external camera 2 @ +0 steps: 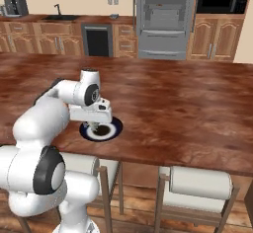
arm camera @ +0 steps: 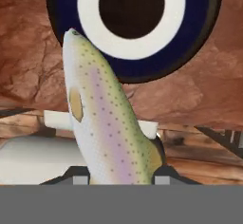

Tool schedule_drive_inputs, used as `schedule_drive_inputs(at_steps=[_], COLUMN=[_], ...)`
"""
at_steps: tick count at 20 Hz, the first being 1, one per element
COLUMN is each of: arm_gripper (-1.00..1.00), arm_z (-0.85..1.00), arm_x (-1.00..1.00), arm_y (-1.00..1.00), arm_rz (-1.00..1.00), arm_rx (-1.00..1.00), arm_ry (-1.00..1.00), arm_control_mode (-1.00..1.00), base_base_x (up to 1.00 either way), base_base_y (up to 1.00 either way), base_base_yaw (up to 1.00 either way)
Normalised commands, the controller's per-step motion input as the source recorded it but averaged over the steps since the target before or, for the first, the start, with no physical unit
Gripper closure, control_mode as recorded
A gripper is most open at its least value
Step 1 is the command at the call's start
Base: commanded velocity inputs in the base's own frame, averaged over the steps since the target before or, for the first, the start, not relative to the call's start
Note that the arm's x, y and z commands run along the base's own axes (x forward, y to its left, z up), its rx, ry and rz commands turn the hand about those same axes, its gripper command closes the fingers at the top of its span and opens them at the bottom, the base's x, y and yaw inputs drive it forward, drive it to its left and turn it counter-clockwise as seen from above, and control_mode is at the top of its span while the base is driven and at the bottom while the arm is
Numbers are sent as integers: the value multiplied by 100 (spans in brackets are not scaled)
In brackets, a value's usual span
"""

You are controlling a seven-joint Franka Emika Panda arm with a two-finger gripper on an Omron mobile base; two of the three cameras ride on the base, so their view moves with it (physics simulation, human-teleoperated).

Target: Take the fish from the fridge and place it on the digital scale on the counter by the fridge. Wait a few seconds for a reading, then move it to the plate on the dining counter.

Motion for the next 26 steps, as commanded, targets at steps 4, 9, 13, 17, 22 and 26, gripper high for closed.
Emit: schedule_drive_inputs(at_steps=[4,9,13,17,22,26], arm_gripper=[100,100,100,100,100,100], arm_z=[-84,-36,-1,-5,-14,-11], arm_x=[100,84,54,30,0,-18], arm_y=[0,0,1,1,0,0], arm_rz=[0,0,0,0,1,5], arm_rx=[0,0,0,0,0,0], arm_ry=[2,6,2,8,6,0], arm_control_mode=[-100,-100,-100,-100,-100,-100], base_base_x=[0,0,0,0,0,0], base_base_y=[0,0,0,0,0,0], base_base_yaw=[0,0,0,0,0,0])
